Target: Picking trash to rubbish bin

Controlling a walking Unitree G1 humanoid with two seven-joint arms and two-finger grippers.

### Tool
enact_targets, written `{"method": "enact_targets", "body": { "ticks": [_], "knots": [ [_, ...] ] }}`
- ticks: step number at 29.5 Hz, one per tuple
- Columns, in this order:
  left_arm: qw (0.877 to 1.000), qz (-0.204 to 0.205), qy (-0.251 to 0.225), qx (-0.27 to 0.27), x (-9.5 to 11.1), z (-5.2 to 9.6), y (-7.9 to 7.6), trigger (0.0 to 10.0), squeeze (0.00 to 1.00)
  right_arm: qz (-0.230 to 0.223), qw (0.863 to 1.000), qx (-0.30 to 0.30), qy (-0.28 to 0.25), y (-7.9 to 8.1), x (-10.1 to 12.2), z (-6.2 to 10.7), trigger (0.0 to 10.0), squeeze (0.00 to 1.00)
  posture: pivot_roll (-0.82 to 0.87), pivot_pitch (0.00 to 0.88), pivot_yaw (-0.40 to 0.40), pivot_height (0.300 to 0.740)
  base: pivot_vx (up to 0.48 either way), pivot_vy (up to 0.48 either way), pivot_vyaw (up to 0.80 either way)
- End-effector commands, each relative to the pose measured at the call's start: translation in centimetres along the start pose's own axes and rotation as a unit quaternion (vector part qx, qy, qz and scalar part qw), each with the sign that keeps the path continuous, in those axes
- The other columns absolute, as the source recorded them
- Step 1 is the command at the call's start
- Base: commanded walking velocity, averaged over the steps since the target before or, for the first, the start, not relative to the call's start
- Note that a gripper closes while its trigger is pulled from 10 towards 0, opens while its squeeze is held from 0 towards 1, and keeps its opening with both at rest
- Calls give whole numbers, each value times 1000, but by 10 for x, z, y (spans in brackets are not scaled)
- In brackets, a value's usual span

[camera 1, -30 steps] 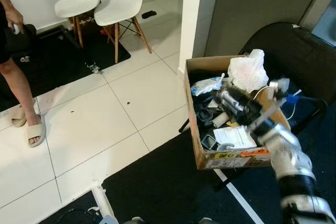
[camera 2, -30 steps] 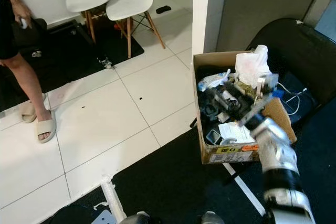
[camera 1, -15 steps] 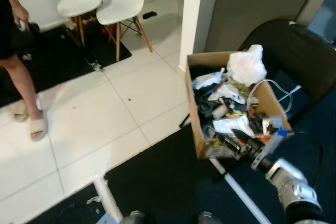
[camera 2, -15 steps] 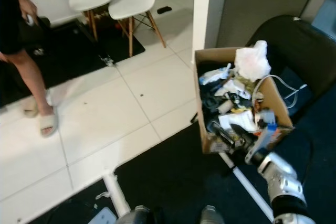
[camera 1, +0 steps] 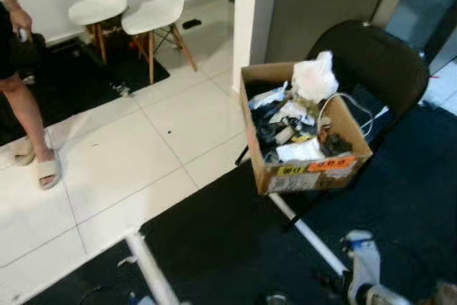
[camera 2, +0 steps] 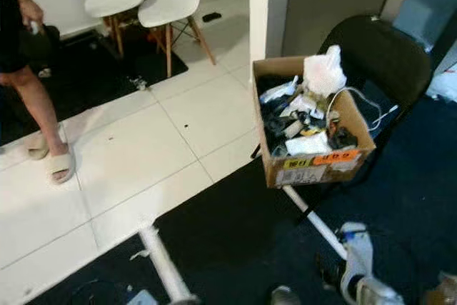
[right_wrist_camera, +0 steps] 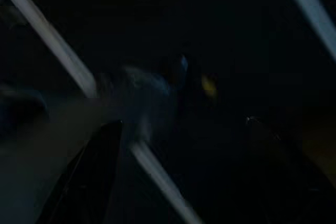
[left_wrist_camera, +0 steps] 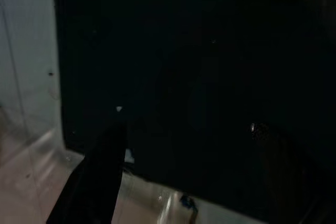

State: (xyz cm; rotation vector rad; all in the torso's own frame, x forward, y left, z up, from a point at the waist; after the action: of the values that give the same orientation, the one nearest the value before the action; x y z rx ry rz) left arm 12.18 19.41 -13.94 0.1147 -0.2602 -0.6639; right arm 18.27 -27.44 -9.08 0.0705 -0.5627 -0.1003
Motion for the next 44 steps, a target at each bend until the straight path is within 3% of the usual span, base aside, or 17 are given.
{"method": "enact_targets", "body": {
  "ticks": [1,2,4,16,17,22,25,26,29,32,44],
  "knots": [
    [1000,3,2,-10,-3,0,-5,10000,0,8,1000,-26,11,-3,0,-1,10000,0,-39,100,66,740,0,0,775],
    [1000,3,1,-9,-2,0,-4,10000,0,-17,999,-40,19,0,-7,-3,10000,0,-30,96,67,740,0,0,775],
    [1000,3,0,-8,-1,0,-3,10000,0,-23,998,-48,28,4,-14,-4,10000,0,-30,96,67,740,0,0,772],
    [1000,3,2,-8,-1,0,0,10000,0,72,991,-34,105,31,-46,-10,10000,0,-16,78,61,740,0,0,769],
    [1000,3,2,-8,-1,0,0,10000,0,107,985,-26,133,37,-61,-9,10000,0,-16,78,61,740,0,0,769],
    [1000,4,0,-10,-2,0,-1,10000,0,129,977,-22,168,43,-84,-5,10000,0,-16,78,61,740,0,0,769],
    [1000,8,2,-22,-3,0,-5,10000,0,159,966,11,203,55,-106,-1,10000,0,-14,88,64,740,0,0,769],
    [1000,8,3,-25,-4,0,-5,10000,0,186,962,6,199,54,-104,-1,10000,0,-14,88,64,740,0,0,794],
    [999,4,9,-33,-7,0,-8,10000,0,173,968,-1,184,56,-97,-4,10000,0,-14,88,64,740,0,0,781],
    [999,3,14,-46,-10,1,-10,10000,0,200,962,5,187,57,-96,-5,10000,0,-27,93,74,740,0,0,779],
    [998,13,4,-60,1,0,-16,10000,0,215,957,-2,195,51,-102,-2,10000,0,-30,102,59,740,0,0,777]
  ]
}}
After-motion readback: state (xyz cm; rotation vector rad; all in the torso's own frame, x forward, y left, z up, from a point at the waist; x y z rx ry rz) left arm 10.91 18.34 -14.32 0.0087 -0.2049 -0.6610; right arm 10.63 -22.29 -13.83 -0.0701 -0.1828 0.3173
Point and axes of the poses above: a point about 5 cm out from each wrist's last joint towards the gripper, its own z axis pointing back from the gripper into the wrist, its own x axis along the axis of the wrist's last joint, y = z × x, the point moved 3 cm from there along -z, pointing out of the wrist towards the gripper, and after that the axes turned 1 degree about -z, right-handed, at the moved point
